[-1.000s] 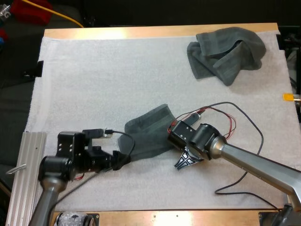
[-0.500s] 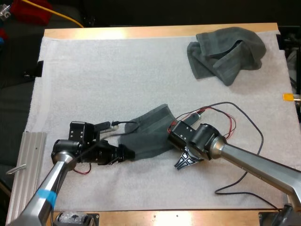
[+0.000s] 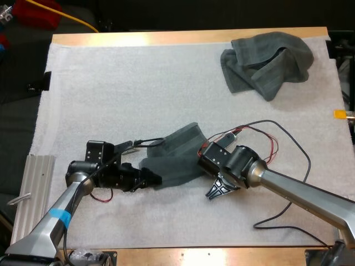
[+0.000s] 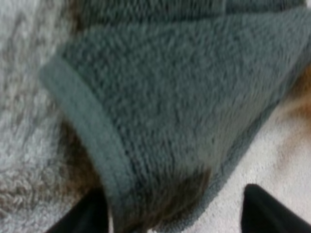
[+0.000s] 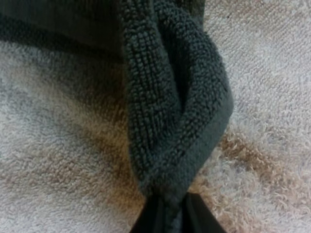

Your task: Pick towel from pile, fold and stack

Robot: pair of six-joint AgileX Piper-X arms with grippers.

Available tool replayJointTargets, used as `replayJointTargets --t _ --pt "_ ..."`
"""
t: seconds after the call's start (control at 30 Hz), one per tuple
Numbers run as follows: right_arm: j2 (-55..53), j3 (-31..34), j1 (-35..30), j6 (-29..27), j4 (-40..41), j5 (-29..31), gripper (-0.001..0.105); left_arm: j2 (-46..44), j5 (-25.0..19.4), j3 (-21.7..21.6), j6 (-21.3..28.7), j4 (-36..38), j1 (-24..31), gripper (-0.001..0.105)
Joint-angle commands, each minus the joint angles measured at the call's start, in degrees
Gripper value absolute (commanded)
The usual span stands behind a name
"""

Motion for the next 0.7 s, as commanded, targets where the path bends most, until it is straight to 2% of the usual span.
replayJointTargets --t 0.0,0.13,0.3,0.4,0.67 --pt "-0.79 0.18 -0.24 0.21 0.43 -0.48 0.001 -0.06 0.88 0.0 -0.14 -1.17 -0.29 0.047" --pt "-0.78 0.18 -0.24 0.21 0.43 -0.48 0.001 -0.06 0.74 0.0 -0.5 -1.76 -0.29 0.045" --pt "-0.79 0.18 -0.24 0.21 0.43 -0.48 0.001 -0.06 0.64 0.0 -0.48 -1.81 -0.29 0.013" --pt "-0.66 0.18 -0.24 0.21 0.43 -0.37 0.001 -0.07 0.64 0.0 -0.48 -1.55 -0.29 0.002" --pt "-1.11 0.18 -0.24 0.21 -1.48 -0.3 0.001 -4.57 0.89 -1.34 0.62 2.56 -0.29 0.0"
